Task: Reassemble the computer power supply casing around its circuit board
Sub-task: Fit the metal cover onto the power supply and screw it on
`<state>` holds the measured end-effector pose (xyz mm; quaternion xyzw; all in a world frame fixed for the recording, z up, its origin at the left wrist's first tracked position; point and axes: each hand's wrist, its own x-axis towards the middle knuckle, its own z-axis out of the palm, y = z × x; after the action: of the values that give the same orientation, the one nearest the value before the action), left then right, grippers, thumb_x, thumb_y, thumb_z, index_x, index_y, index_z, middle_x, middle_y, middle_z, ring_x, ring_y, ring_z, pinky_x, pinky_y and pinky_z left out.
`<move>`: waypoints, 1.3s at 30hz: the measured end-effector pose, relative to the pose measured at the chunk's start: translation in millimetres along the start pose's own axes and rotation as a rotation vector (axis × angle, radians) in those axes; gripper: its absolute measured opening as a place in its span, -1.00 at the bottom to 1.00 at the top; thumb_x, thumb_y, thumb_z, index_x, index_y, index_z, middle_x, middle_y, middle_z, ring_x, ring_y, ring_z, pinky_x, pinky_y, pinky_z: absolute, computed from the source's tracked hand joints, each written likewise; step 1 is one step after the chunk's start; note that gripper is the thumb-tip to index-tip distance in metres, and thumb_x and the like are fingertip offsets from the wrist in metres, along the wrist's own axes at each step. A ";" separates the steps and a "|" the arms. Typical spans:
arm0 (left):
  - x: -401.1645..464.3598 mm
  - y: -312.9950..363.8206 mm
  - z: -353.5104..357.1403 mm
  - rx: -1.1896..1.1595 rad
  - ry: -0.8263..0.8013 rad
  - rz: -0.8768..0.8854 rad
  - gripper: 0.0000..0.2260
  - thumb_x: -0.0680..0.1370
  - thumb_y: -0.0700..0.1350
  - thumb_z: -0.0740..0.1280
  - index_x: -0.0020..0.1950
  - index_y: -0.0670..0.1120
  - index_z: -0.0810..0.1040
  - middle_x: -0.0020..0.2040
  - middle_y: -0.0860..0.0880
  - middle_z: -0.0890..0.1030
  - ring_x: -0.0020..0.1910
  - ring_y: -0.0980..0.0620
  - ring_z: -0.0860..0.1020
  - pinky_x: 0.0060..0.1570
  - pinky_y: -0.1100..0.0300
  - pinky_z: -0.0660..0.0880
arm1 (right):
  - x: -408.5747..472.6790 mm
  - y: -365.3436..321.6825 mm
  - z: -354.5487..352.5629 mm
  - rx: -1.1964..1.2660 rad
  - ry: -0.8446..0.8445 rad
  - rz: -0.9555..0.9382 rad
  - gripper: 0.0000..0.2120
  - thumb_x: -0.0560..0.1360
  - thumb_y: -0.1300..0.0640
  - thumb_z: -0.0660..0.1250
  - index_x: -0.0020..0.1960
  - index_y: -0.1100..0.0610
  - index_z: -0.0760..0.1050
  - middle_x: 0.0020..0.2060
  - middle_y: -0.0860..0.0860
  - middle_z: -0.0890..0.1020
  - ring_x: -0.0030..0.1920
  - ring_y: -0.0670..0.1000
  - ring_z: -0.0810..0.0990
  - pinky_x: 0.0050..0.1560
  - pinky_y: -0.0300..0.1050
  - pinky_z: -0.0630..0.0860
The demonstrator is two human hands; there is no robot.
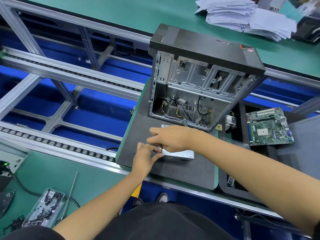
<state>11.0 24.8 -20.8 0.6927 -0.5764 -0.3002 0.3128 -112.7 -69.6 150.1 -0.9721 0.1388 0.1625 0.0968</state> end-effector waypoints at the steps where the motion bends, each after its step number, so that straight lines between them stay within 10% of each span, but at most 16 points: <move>1: -0.2 0.1 0.4 -0.008 0.002 -0.002 -0.86 0.41 0.09 0.58 -0.13 0.13 0.68 -0.15 0.27 0.49 0.08 0.16 0.37 -0.03 0.20 0.50 | 0.1 -0.1 0.6 -0.015 0.006 -0.021 -0.91 0.50 0.20 0.21 -0.02 0.05 0.37 -0.10 -0.02 0.31 -0.38 0.06 0.37 -0.38 -0.05 0.21; 11: -0.5 6.6 -4.2 0.004 0.032 0.041 -0.86 0.45 0.06 0.56 -0.13 0.02 0.68 -0.24 0.19 0.51 -0.02 0.16 0.34 -0.05 0.48 0.31 | 4.6 -2.9 5.8 -0.150 0.080 0.130 -0.83 0.53 -0.03 0.22 0.02 0.01 0.27 -0.18 -0.06 0.36 -0.32 0.13 0.43 -0.47 -0.10 0.11; 17: -1.4 8.5 -3.0 -0.019 0.026 0.004 -0.91 0.45 -0.09 0.58 -0.11 0.00 0.70 -0.04 -0.01 0.52 0.10 0.54 0.27 -0.03 0.60 0.30 | 2.1 -2.9 -7.2 -0.173 0.040 -0.037 -0.88 0.54 0.15 0.23 0.07 0.04 0.37 -0.08 0.01 0.36 -0.25 0.09 0.43 -0.44 -0.06 0.24; 23: 0.1 6.6 -1.5 0.026 0.020 0.052 -0.82 0.45 0.06 0.55 -0.06 0.01 0.67 -0.19 0.14 0.57 0.01 0.14 0.31 -0.02 0.46 0.33 | 3.8 -3.9 5.1 -0.253 0.078 0.141 -0.83 0.61 -0.06 0.16 -0.04 0.02 0.27 -0.27 -0.04 0.50 -0.37 0.10 0.43 -0.48 -0.12 0.11; 39: 3.9 6.9 -0.3 0.128 0.052 0.094 -0.81 0.44 0.08 0.57 -0.15 0.06 0.60 -0.37 0.33 0.42 -0.26 0.17 0.44 -0.23 0.24 0.33 | -9.4 -0.7 11.6 -0.168 0.154 0.148 -0.91 0.58 0.02 0.17 -0.02 0.02 0.28 -0.18 -0.05 0.37 -0.32 0.11 0.45 -0.45 -0.08 0.13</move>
<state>7.7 20.0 -15.5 0.6911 -0.6178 -0.2298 0.2965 -124.4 -64.0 142.7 -0.9734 0.2033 0.1053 -0.0084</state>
